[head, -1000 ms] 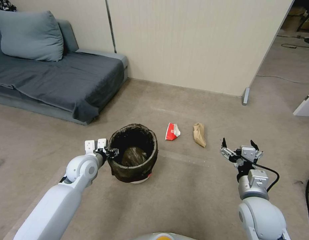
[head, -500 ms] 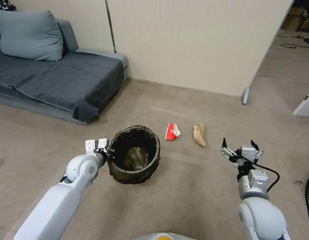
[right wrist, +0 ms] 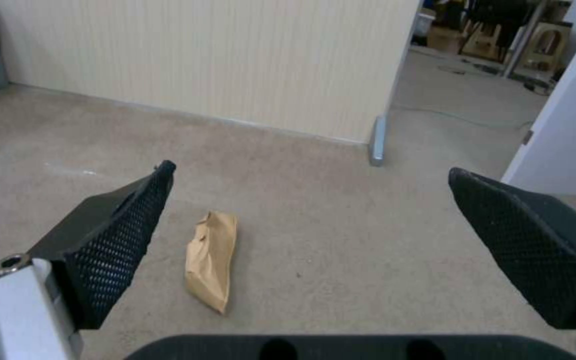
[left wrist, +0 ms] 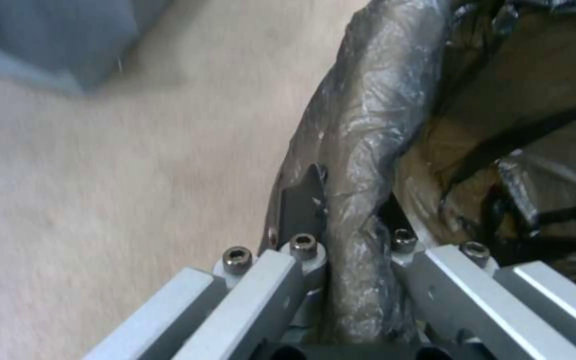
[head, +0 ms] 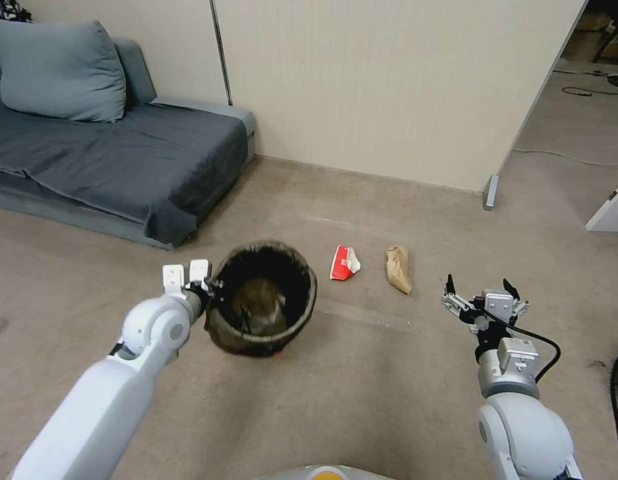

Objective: Pick up the trash bin, then pick up the garbage from the floor and place it into the trash bin.

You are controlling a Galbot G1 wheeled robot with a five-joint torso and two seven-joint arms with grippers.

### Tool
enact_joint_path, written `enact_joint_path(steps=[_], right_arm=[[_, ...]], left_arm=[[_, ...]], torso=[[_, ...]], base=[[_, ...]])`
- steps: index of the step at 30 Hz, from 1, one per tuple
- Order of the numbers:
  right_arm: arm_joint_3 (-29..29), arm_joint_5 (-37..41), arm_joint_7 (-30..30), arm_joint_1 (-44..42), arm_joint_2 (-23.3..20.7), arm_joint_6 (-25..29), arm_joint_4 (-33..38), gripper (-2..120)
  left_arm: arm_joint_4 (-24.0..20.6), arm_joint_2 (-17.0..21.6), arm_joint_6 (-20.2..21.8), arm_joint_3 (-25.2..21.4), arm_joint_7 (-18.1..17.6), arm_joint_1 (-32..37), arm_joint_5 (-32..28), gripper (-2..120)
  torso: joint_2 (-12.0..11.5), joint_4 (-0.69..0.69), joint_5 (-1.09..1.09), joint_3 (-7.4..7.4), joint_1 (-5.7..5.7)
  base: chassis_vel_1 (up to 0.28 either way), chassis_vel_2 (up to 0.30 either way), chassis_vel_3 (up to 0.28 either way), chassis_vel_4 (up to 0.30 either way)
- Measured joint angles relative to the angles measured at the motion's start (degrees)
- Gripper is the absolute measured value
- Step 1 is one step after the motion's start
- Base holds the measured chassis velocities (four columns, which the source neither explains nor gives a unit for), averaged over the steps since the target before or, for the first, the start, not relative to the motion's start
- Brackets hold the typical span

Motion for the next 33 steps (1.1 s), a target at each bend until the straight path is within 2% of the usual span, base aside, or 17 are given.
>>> enact_joint_path(steps=[3,4,5,8,9,11,13,16,17,19,25,33], right_arm=[[0.0,0.0,0.0,0.1,0.1,-0.1,0.0,100],[-0.1,0.0,0.0,0.1,0.1,-0.1,0.0,100],[-0.1,0.0,0.0,0.1,0.1,-0.1,0.0,100],[-0.1,0.0,0.0,0.2,0.1,-0.3,0.0,100],[-0.1,0.0,0.0,0.2,0.1,-0.3,0.0,100],[-0.1,0.0,0.0,0.2,0.0,-0.3,0.1,100],[-0.1,-0.1,0.0,0.1,0.0,-0.3,0.2,100],[0.0,-0.3,0.0,-0.2,0.1,-0.3,0.5,100],[0.0,-0.3,0.0,-0.2,0.1,-0.3,0.5,100],[0.3,-0.4,-0.3,-0.7,0.1,-0.2,0.9,100],[1.0,-1.8,-0.5,-1.4,0.2,0.0,1.5,100],[0.9,-1.8,-0.5,-1.5,0.3,0.3,1.7,100]], left_arm=[[-2.6,1.0,0.0,-1.3,0.1,0.2,-0.5,1],[-4.9,1.8,0.0,-2.5,0.2,0.6,-0.7,1],[-4.9,1.8,0.0,-2.5,0.2,0.6,-0.7,1],[-10.5,3.4,0.0,-4.9,0.4,2.1,-1.0,1],[-10.5,3.4,0.0,-4.9,0.4,2.1,-1.0,1],[-14.9,4.2,0.0,-6.6,0.7,3.7,-0.1,1],[-16.4,4.4,0.0,-7.2,0.8,4.2,0.5,1],[-22.0,4.3,0.0,-9.6,0.9,7.3,2.4,1],[-22.0,4.3,0.0,-9.6,0.9,7.3,2.4,1],[-25.0,3.4,0.0,-11.7,1.2,10.4,4.2,1],[-28.5,0.4,0.0,-15.2,1.3,14.0,6.3,1],[-28.2,0.0,0.0,-15.9,1.3,14.0,7.0,1]], torso=[[0.0,0.01,-0.01,0.00,0.00],[0.0,0.01,-0.01,0.00,0.00],[0.0,0.01,-0.01,0.00,0.00],[0.0,0.01,-0.01,0.00,0.00],[0.0,0.01,-0.01,0.00,0.00],[0.0,0.00,0.00,0.00,0.00],[0.0,0.01,-0.01,0.00,0.00],[0.0,-0.01,0.00,-0.01,0.00],[0.0,-0.01,0.00,-0.01,0.00],[0.0,0.01,0.00,-0.01,-0.01],[0.0,0.01,0.00,-0.01,0.00],[0.0,0.00,-0.01,-0.01,0.00]], base=[[0.000,0.000,0.000,0.000],[0.000,0.000,0.000,0.000],[0.000,0.000,0.000,0.000],[0.000,0.000,0.000,0.000],[0.000,0.000,0.000,0.000],[0.000,0.000,0.000,0.000],[0.000,0.000,0.000,0.000],[0.000,0.000,0.000,0.000],[0.000,0.000,0.000,0.000],[0.000,0.000,0.000,0.000],[0.000,0.000,0.000,0.000],[0.000,0.000,0.000,0.000]])
